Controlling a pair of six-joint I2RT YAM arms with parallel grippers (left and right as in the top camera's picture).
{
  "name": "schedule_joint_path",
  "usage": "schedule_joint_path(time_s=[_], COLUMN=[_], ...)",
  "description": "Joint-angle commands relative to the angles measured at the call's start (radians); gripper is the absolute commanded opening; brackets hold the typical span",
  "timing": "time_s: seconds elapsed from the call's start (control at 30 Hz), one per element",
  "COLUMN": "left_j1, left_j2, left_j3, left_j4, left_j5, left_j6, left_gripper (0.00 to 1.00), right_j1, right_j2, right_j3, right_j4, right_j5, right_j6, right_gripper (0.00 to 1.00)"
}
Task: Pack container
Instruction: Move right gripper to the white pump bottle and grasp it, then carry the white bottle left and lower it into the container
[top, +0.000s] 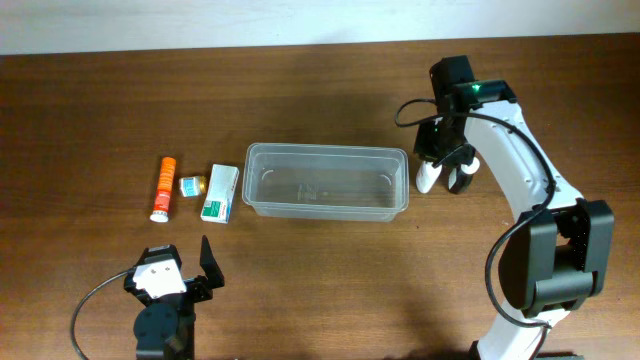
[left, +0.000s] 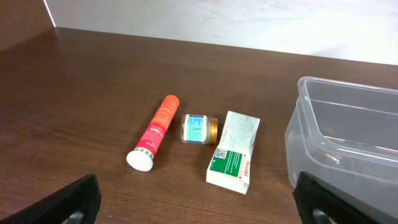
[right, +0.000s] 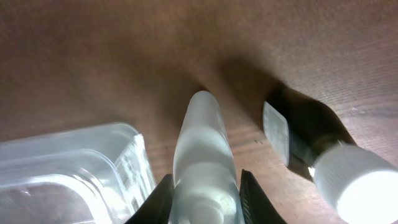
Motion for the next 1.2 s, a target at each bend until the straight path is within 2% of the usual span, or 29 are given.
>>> schedule_joint_path(time_s=[0.0,0.3,0.4,0.53,0.73,1.07,1.17], left_j1=[0.007,0.007,0.007,0.007,0.007,0.007,0.007], left_j2=[-0.005,-0.005,-0.005,-0.005,-0.005,-0.005,-0.005], left_j3=[-0.005,-0.005,-0.005,-0.005,-0.005,-0.005,-0.005], left_j4=[0.002,0.002,0.002,0.002,0.002,0.002,0.002], left_j5=[0.007,0.007,0.007,0.007,0.007,0.007,0.007], left_j6=[0.002,0.002,0.002,0.002,0.002,0.002,0.002], left_gripper=[1.00,1.00,1.00,1.00,1.00,1.00,1.00], right_j1=[0.005,0.034,0.100,0.207,0.328,0.339,0.338], right_j2=[-0.054,-0.255,-0.358,-0.407,-0.314,-0.029,-0.008], right_j3=[0.054,0.173,0.187,0.186,0.134,0.079,0.068], right_j4=[-0.046,-0.259,-0.288,-0.275,-0.198,-0.117,-0.125], right_j5=[0.051,0.060,0.057,0.058,0.089,0.111,0.114], right_j6=[0.003,-0.019,0.027,0.103,0.197,0.251,0.251], right_gripper=[0.16,0.15,0.15,0.15,0.15,0.14,0.14])
